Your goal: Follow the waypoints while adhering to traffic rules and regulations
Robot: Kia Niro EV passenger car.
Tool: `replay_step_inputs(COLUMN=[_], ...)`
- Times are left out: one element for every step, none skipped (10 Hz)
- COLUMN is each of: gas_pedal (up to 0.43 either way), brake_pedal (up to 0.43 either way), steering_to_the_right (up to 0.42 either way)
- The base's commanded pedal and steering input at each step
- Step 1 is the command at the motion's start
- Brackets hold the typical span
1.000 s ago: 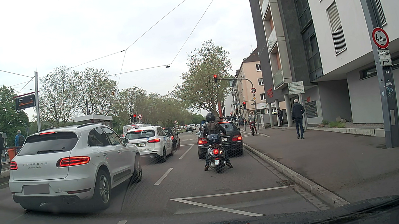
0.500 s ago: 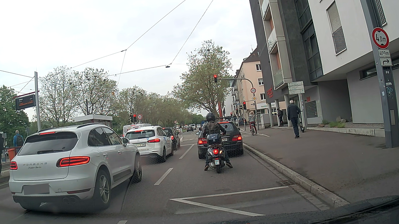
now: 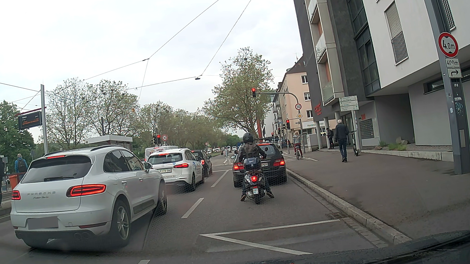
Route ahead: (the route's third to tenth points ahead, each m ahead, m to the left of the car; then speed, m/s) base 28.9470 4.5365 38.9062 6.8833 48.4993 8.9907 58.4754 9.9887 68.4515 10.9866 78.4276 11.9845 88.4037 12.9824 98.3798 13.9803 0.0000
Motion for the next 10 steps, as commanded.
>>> replay_step_inputs(gas_pedal=[0.0,0.0,0.0,0.0,0.0,0.0,0.0,0.0,0.0,0.0], brake_pedal=[0.171,0.171,0.171,0.165,0.171,0.171,0.171,0.165,0.171,0.171], steering_to_the_right=[-0.007,-0.007,-0.007,-0.007,-0.007,-0.008,-0.008,-0.008,-0.008,-0.008])
